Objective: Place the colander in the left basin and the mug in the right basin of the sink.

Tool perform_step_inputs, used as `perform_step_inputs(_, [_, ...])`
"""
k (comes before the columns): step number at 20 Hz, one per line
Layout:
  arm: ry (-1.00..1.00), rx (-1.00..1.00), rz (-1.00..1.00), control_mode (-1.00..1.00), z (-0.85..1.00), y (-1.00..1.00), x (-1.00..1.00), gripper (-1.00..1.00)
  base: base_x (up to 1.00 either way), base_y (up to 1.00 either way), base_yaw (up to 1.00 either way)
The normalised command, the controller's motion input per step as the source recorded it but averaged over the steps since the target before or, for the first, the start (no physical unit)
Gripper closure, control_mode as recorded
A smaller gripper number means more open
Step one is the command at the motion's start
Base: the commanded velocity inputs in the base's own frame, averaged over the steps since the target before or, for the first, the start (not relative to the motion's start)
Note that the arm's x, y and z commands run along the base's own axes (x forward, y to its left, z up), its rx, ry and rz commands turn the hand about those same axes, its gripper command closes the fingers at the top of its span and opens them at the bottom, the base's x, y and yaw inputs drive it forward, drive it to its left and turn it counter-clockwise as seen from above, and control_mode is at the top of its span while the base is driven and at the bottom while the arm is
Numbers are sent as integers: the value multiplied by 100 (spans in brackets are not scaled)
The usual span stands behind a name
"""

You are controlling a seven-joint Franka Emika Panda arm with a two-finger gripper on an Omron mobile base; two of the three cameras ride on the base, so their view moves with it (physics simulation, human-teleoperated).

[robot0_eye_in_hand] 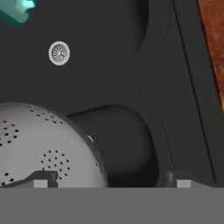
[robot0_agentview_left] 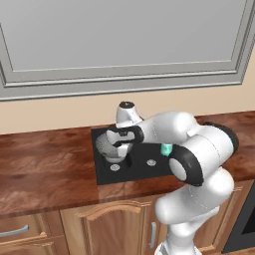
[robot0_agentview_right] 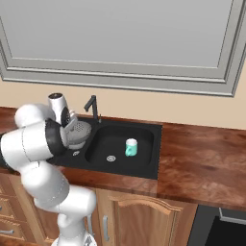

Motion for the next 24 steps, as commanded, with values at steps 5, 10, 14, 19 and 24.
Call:
perform_step_inputs(5, [0,0,-5,-100,31,-24,-25,-100,0,0,0])
perform_step_inputs(10, [0,0,0,-100,25,-28,-26,-100,0,0,0])
perform_step_inputs(14, [0,0,4,-100,20,-32,-31,-100,0,0,0])
perform_step_inputs(19, [0,-1,14,-100,17,-32,-29,-100,0,0,0])
perform_step_inputs(24, [0,-4,28,-100,21,-27,-27,-100,0,0,0])
